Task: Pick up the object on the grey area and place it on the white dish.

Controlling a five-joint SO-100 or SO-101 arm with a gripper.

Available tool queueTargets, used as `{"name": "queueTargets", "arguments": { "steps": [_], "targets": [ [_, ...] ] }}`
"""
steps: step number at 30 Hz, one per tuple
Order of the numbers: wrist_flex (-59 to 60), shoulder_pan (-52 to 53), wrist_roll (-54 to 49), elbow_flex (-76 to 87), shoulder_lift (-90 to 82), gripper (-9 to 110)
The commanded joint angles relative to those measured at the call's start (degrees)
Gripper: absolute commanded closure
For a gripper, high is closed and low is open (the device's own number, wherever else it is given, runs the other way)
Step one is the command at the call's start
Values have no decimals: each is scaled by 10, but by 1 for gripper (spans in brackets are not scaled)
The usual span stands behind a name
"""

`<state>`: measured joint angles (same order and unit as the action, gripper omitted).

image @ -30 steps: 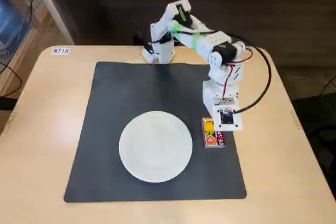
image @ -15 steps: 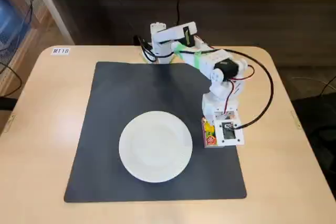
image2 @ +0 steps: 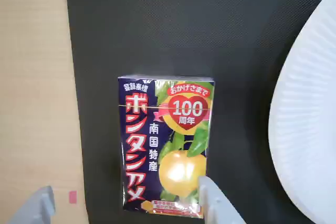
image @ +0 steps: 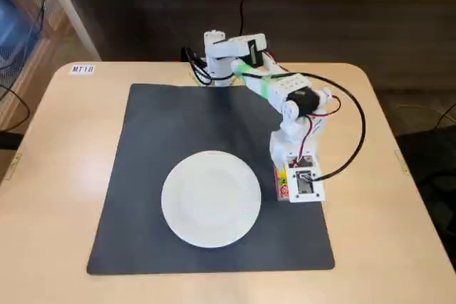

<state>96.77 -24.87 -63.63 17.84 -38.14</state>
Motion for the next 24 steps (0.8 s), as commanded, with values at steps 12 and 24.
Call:
{"name": "queueTargets", "arguments": {
  "steps": [12,24],
  "targets": [
    [3,25,-13,-23,4,62],
    [2,17,-13,-31,41,65]
  ]
}}
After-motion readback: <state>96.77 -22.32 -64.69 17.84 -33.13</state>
